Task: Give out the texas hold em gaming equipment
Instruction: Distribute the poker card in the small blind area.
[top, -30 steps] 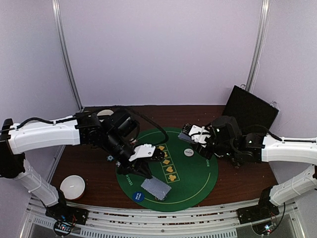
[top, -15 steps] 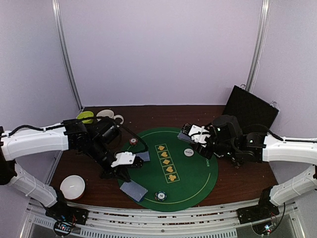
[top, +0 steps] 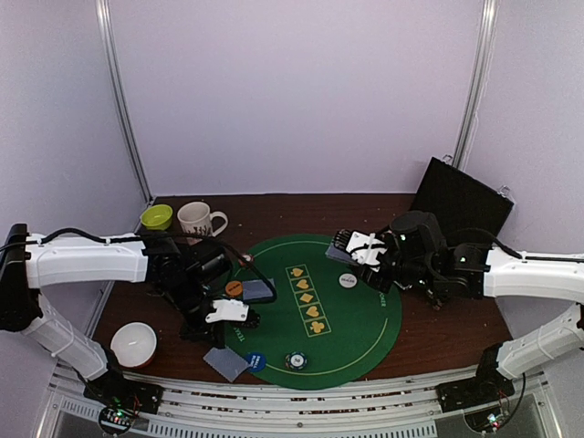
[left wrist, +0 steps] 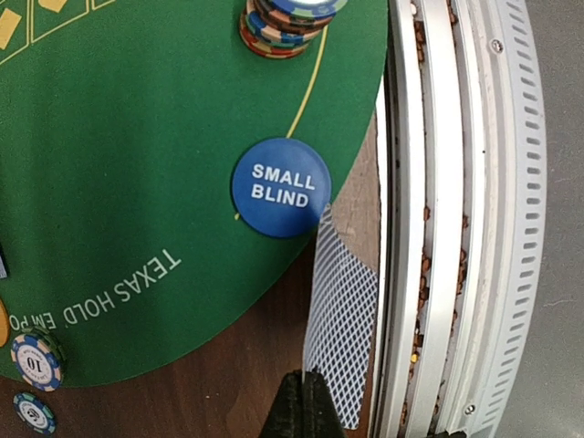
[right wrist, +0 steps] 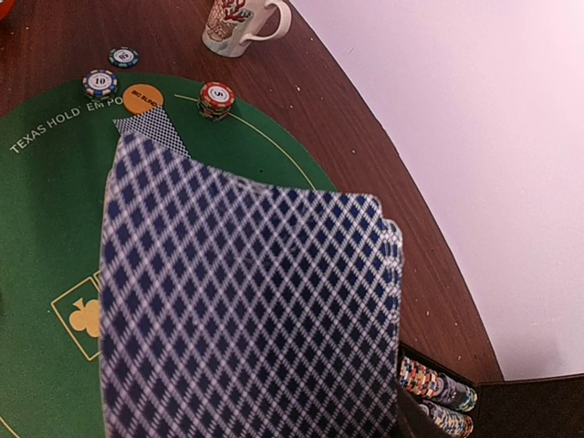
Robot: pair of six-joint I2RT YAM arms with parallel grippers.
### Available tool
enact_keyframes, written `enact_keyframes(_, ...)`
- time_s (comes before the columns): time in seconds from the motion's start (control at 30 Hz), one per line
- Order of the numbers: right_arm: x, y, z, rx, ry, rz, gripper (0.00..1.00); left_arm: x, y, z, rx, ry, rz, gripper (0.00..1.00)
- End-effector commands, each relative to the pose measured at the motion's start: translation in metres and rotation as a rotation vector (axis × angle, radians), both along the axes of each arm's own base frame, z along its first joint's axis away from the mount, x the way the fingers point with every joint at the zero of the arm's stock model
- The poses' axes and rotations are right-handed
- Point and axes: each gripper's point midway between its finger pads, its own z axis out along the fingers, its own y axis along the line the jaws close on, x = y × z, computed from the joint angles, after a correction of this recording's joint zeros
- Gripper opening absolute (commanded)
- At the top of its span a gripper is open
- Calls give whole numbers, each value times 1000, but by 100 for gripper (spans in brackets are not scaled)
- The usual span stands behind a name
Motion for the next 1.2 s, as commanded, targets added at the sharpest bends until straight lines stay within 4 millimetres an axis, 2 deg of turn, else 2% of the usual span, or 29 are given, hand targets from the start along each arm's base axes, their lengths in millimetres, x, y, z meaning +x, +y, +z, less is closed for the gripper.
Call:
enact_keyframes(0.0, 5, 5, 21, 27, -34, 10, 47, 7, 18, -8, 72, -29, 65, 0)
enact_keyframes(0.07, 5, 6, 20, 24, -34, 11, 47, 18, 25, -22, 129, -75, 120, 0)
enact_keyframes(0.13, 5, 6, 19, 20, -32, 12, 47, 30, 27, -22, 149, -116, 160, 0)
enact_keyframes(0.23, 5, 5, 18, 14, -29, 12, 47, 33, 27, -20, 130, -114, 169, 0)
enact_keyframes(0.63, 5, 6, 20, 17, -34, 19, 47, 38, 45, -62, 298, -96, 208, 0)
enact_keyframes(0.83, 5, 6, 20, 7, -39, 20, 47, 39, 47, -62, 304, -109, 218, 0)
enact_keyframes(1.0, 7, 5, 20, -1, -42, 15, 47, 46, 33, -49, 241, -121, 221, 0)
enact_keyframes(1.17, 6, 5, 21, 0, -45, 17, 47, 45, 27, -47, 223, -107, 208, 0)
